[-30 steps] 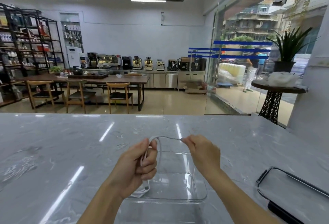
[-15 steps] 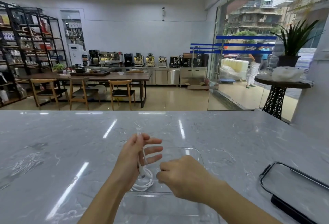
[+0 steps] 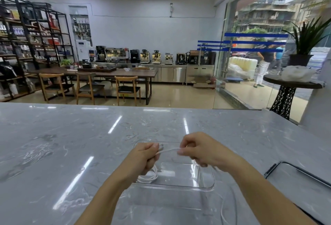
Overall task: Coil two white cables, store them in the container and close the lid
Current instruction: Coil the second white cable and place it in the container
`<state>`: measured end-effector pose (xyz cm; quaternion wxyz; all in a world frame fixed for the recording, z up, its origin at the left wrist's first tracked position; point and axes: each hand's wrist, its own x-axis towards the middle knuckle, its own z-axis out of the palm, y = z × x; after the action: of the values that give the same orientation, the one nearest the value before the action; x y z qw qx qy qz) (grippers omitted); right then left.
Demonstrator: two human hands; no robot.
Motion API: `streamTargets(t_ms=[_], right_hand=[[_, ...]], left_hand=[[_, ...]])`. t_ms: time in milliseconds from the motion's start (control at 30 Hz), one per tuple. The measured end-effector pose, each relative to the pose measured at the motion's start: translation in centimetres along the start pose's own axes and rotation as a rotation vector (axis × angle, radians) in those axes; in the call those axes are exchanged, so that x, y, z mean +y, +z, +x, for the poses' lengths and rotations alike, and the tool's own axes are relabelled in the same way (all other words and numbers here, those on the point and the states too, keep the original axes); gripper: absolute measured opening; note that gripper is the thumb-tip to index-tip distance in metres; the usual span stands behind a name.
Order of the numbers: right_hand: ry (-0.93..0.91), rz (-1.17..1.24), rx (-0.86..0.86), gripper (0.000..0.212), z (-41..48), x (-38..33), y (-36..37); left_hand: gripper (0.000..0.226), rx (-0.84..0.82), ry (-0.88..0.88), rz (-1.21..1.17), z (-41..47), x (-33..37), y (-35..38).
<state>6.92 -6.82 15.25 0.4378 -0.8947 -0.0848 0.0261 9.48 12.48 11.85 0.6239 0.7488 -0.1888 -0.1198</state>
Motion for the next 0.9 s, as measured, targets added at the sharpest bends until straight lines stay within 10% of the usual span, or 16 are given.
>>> streamTargets(t_ms=[333,700,900], right_hand=[[-0.16,-0.134,0.615,0.028,1.1,3.9,0.1],[0.133,-0.267,0.369,0.025,1.3,7.5,2.4],[-0.23,-0.923,0.094,0.015,-0.7,4.6,3.6]], left_hand=[[0.034,-0.273,-0.029,-0.501,-1.0,-0.7,-0.2],[0.027,-0.042,0.17,-1.031,-1.7,0.2,-1.9],[0.039,0.142,0.197,-0.98,-1.3,0.8,-1.6]])
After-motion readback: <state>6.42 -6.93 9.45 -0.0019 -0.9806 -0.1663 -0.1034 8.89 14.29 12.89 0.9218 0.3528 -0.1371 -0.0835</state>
